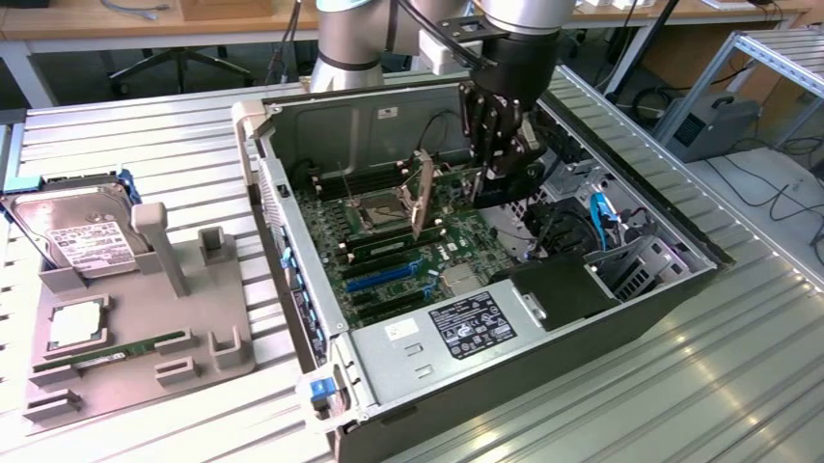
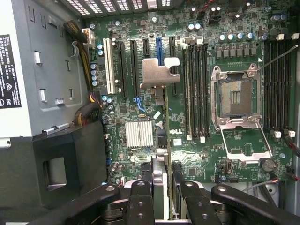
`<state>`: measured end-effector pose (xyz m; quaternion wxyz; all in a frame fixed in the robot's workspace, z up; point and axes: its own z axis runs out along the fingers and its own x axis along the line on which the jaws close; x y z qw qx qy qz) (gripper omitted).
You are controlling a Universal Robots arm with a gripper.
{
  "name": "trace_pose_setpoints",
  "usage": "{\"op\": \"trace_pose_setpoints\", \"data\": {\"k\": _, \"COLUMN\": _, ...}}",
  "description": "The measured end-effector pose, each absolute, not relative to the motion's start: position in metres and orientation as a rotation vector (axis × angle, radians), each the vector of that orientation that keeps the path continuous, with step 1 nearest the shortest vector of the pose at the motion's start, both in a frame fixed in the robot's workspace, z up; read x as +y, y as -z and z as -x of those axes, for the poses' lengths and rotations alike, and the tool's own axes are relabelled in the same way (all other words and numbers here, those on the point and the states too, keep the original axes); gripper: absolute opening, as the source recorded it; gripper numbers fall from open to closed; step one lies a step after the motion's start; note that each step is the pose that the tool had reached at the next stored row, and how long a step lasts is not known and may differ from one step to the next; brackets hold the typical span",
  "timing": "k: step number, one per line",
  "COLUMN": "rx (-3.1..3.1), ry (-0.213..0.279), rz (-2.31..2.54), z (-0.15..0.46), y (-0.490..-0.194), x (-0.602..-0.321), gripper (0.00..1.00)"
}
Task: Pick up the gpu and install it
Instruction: 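Insert the gpu into the slot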
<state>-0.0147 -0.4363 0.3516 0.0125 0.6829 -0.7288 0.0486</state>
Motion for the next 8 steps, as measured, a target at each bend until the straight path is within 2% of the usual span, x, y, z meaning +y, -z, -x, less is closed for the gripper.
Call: {"op": "trace_pose_setpoints", "data": {"k": 8, "rx": -2.27, "ry": -0.155, "rz": -2.127, "z": 0.0167, "y": -0.3509, "x": -0.4369, "gripper": 0.27}}
